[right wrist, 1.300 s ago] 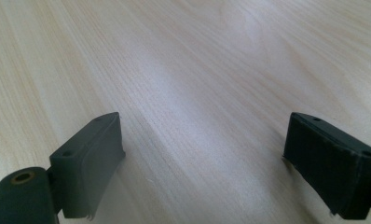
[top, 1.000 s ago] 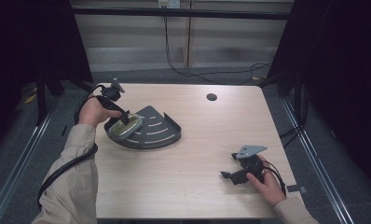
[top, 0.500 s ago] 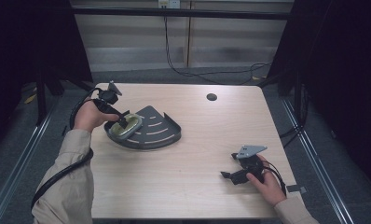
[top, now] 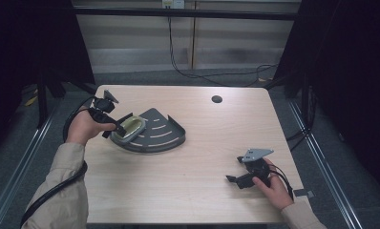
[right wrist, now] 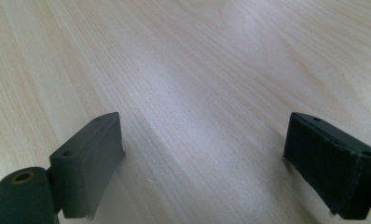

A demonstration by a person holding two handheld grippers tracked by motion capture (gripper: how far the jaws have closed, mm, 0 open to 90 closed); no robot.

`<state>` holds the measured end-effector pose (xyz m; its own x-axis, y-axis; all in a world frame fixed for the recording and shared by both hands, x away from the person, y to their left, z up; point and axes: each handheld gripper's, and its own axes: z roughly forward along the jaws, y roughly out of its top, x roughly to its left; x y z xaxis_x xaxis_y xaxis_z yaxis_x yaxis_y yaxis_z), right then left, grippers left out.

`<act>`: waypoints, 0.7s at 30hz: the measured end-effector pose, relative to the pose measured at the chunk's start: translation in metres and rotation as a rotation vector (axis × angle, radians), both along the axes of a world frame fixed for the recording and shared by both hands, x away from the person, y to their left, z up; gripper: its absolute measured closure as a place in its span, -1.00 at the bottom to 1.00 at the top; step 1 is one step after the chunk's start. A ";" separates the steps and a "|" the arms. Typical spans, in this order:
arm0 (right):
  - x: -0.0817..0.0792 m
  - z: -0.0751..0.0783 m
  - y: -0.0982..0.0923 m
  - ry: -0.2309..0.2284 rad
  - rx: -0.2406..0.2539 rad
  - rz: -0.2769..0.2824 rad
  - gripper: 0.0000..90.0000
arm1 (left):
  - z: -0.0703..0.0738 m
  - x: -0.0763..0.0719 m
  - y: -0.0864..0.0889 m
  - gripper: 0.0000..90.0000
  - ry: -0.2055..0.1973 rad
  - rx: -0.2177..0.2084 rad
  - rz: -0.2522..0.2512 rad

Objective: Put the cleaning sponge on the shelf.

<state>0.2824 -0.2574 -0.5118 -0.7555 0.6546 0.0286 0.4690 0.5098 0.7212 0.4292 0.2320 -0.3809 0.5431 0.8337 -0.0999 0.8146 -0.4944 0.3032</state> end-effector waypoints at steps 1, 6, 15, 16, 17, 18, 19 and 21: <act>0.000 0.000 0.000 -0.001 0.000 0.001 -0.75 | -0.001 -0.002 0.001 -0.60 0.003 0.001 0.001; 0.000 0.000 0.000 -0.001 0.000 0.001 -0.75 | -0.008 -0.011 0.006 -0.60 -0.005 -0.012 -0.012; 0.000 0.000 0.000 0.001 -0.002 0.001 -0.75 | -0.016 -0.025 0.009 -0.60 -0.017 -0.025 -0.043; 0.000 0.000 0.000 0.001 -0.002 0.001 -0.75 | -0.017 -0.027 0.009 -0.60 -0.019 -0.028 -0.043; 0.000 0.000 0.000 0.001 -0.002 0.001 -0.75 | -0.019 -0.029 0.009 -0.60 -0.023 -0.031 -0.054; 0.000 0.000 0.000 0.001 -0.002 0.001 -0.75 | -0.019 -0.029 0.009 -0.60 -0.023 -0.031 -0.054; 0.000 0.000 0.000 0.001 -0.002 0.001 -0.75 | -0.020 -0.031 0.008 -0.60 -0.024 -0.034 -0.049; 0.000 0.000 0.000 0.000 -0.002 0.001 -0.75 | -0.022 -0.035 0.007 -0.60 -0.027 -0.038 -0.059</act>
